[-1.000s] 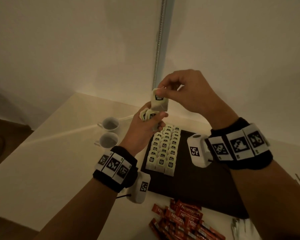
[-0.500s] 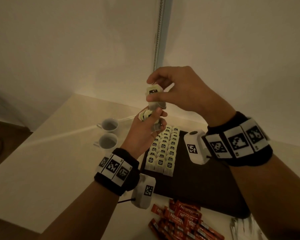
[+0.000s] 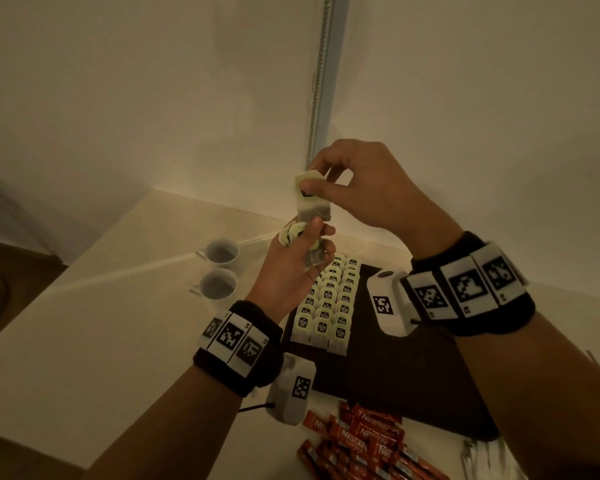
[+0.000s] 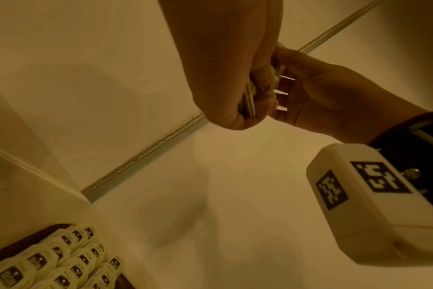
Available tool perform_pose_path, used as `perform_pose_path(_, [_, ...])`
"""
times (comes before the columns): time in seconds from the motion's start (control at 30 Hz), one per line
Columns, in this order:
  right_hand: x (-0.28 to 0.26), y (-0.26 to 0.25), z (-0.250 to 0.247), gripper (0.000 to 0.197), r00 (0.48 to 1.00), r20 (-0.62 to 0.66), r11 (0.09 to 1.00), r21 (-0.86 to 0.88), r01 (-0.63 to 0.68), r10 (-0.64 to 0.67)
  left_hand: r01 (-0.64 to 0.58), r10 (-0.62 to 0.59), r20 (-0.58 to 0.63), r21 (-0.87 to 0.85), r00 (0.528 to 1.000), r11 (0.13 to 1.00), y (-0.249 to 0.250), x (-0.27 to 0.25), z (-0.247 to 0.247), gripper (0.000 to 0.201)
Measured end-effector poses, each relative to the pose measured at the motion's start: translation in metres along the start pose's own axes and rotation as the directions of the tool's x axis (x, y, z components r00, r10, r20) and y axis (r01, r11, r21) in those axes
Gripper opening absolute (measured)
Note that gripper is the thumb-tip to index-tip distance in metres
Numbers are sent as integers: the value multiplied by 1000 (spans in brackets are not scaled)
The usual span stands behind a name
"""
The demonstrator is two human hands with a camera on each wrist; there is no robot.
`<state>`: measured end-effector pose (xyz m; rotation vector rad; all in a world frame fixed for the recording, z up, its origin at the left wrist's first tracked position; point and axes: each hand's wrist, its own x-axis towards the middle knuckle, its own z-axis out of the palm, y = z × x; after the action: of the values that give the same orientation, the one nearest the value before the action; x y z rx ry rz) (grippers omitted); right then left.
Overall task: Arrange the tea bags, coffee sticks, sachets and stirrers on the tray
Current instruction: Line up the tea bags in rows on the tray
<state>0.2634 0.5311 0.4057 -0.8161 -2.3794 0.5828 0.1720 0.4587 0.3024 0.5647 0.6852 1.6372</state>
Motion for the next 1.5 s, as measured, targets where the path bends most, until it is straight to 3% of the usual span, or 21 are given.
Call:
perform_pose_path(0.2, [2, -2, -3, 10, 999, -24, 995, 93, -21, 23, -82, 82, -8, 26, 997, 996, 5, 2, -1, 34])
perform_pose_path(0.33, [3, -5, -6, 7, 1000, -24, 999, 32, -7, 8, -94, 97, -36, 80, 995, 992, 5, 1, 1, 13])
perform_pose_path(0.53, [3, -3, -7, 5, 999, -36, 999, 49, -11, 13, -70, 72, -33, 70, 997, 995, 1, 0, -2, 14])
perform_pose_path(0.63, [-8, 11, -3, 5, 997, -65, 993, 112, -34, 41, -5, 15, -129, 79, 992, 997, 1, -3, -23, 23])
perform_pose_path(0.73, [-33, 41, 21, 8, 991, 47, 991, 47, -127, 125, 99, -36, -285, 209, 958, 973, 2, -10, -56, 30])
perform_pose_path(0.83, [-67, 77, 65, 13, 932, 252, 965, -36, -259, 259, 155, -55, -345, 270, 937, 950, 5, -18, -82, 38])
perform_pose_path(0.97, [-106, 113, 128, 19, 796, 472, 913, -53, -404, 379, 221, -149, -352, 173, 924, 960, 13, -22, -99, 61])
perform_pose_path(1.07, [-122, 125, 162, 22, 716, 560, 874, -32, -486, 418, 228, -181, -348, 98, 920, 969, 16, -22, -105, 70])
perform_pose_path(1.13, [-125, 128, 176, 23, 699, 552, 852, -40, -522, 454, 230, -187, -362, 77, 913, 970, 16, -22, -108, 76])
perform_pose_path(1.3, [-124, 140, 198, 15, 760, 380, 830, -35, -557, 527, 242, -189, -379, 95, 906, 966, 16, -22, -110, 83])
perform_pose_path(1.5, [-123, 151, 210, 13, 785, 320, 829, -5, -559, 531, 273, -204, -383, 135, 901, 953, 14, -21, -112, 85])
